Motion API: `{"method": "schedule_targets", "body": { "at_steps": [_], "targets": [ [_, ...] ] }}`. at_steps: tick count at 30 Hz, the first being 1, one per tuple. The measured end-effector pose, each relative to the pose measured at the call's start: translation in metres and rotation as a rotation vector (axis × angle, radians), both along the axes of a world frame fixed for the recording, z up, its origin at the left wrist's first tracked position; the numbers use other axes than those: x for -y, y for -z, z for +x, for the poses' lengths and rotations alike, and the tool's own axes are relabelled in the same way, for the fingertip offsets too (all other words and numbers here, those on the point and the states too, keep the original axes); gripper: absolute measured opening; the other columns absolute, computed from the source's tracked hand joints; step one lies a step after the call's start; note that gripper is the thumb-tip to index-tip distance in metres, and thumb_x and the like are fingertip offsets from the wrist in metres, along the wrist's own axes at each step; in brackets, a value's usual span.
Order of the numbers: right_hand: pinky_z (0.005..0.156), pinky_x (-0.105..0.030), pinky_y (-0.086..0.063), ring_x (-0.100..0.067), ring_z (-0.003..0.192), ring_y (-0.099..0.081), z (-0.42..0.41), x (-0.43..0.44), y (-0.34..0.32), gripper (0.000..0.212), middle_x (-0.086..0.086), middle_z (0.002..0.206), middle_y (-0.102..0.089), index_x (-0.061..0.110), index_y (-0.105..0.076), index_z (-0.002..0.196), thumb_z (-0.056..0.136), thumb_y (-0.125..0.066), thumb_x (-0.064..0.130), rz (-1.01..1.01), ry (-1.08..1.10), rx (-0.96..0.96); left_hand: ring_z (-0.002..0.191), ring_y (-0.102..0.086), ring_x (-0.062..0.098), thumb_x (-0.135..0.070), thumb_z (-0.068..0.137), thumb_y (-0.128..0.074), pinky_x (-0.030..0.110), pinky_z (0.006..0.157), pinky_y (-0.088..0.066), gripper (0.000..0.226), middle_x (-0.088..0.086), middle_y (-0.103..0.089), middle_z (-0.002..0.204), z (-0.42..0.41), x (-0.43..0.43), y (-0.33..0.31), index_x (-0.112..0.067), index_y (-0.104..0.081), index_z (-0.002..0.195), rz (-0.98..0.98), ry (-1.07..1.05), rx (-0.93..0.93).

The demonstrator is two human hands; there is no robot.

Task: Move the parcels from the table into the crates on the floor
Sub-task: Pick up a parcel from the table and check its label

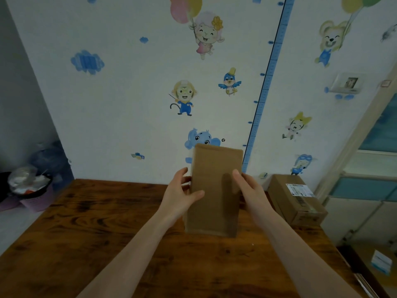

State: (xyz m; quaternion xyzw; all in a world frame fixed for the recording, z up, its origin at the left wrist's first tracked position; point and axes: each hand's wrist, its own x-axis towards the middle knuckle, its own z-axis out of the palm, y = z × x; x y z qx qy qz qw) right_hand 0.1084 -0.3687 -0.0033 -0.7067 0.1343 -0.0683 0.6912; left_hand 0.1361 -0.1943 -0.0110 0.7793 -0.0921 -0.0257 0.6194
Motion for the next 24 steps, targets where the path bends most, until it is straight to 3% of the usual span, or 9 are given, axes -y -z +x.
{"method": "schedule_targets", "body": {
  "at_steps": [3,5,8,11,14,17,20,24],
  "targets": [
    [0.086,-0.034,-0.044,-0.012,0.098,-0.054,0.000,0.001,-0.002,0.045,0.007,0.109,-0.058,0.021,-0.049,0.127,0.092,-0.048,0.050,0.009,-0.010,-0.021,0.113,-0.049,0.010,-0.010,0.083,-0.070,0.024,0.090,-0.043,0.065,-0.015,-0.049,0.115,0.001,0.000,-0.001,-0.023,-0.039,0.139,0.049,0.091,0.055],
    [0.089,-0.039,-0.047,-0.017,0.099,-0.057,0.000,0.004,-0.002,0.047,0.002,0.109,-0.061,0.015,-0.053,0.126,0.092,-0.051,0.047,0.023,-0.015,-0.053,0.107,-0.051,0.008,-0.014,0.084,-0.070,0.022,0.084,-0.043,0.055,-0.014,-0.053,0.113,0.001,0.000,0.000,-0.023,-0.047,0.133,0.028,0.070,0.042],
    [0.099,-0.047,-0.042,-0.024,0.109,-0.055,0.002,0.005,-0.004,0.067,-0.004,0.116,-0.062,0.010,-0.056,0.121,0.081,-0.054,0.063,0.069,0.005,-0.090,0.102,-0.056,0.010,-0.024,0.081,-0.073,0.023,0.080,-0.047,0.041,-0.006,-0.058,0.111,0.001,-0.002,0.007,-0.017,-0.053,0.116,-0.047,-0.043,-0.021],
    [0.103,-0.054,-0.038,-0.032,0.120,-0.050,0.002,0.003,-0.009,0.098,-0.007,0.129,-0.056,0.015,-0.047,0.135,0.060,-0.056,0.078,0.135,-0.011,-0.148,0.107,-0.058,0.015,-0.019,0.082,-0.072,0.029,0.085,-0.050,0.030,-0.004,-0.061,0.107,0.002,-0.003,0.012,-0.016,-0.052,0.105,-0.020,-0.022,-0.010],
    [0.097,-0.055,-0.044,-0.034,0.114,-0.052,0.002,0.006,-0.009,0.070,-0.012,0.127,-0.053,0.013,-0.041,0.138,0.081,-0.066,0.044,0.270,0.020,-0.173,0.112,-0.055,0.017,-0.026,0.085,-0.069,0.038,0.095,-0.048,0.034,-0.003,-0.058,0.115,0.002,-0.004,0.008,-0.019,-0.050,0.114,0.045,0.019,0.022],
    [0.093,-0.058,-0.047,-0.032,0.100,-0.058,0.001,0.007,-0.003,0.057,-0.012,0.112,-0.055,0.017,-0.040,0.138,0.086,-0.064,0.016,0.268,-0.056,-0.154,0.111,-0.049,0.013,-0.048,0.084,-0.061,0.033,0.093,-0.045,0.058,-0.007,-0.050,0.121,0.000,-0.002,-0.001,-0.022,-0.043,0.134,0.020,-0.006,-0.052],
    [0.089,-0.054,-0.050,-0.029,0.097,-0.059,-0.004,0.002,-0.005,0.062,-0.008,0.110,-0.054,0.028,-0.036,0.135,0.085,-0.065,0.009,0.244,-0.114,-0.094,0.109,-0.047,0.011,-0.052,0.085,-0.058,0.028,0.088,-0.040,0.064,-0.006,-0.050,0.126,0.000,0.000,-0.003,-0.024,-0.039,0.140,0.035,-0.024,-0.074],
    [0.088,-0.053,-0.051,-0.029,0.095,-0.062,-0.004,0.006,-0.003,0.076,-0.005,0.107,-0.056,0.036,-0.030,0.141,0.081,-0.069,0.009,0.201,-0.121,-0.072,0.126,-0.046,0.020,-0.058,0.084,-0.055,0.035,0.102,-0.040,0.074,-0.001,-0.047,0.141,0.000,-0.003,-0.002,-0.025,-0.032,0.146,0.092,0.001,-0.130]
  ]
}}
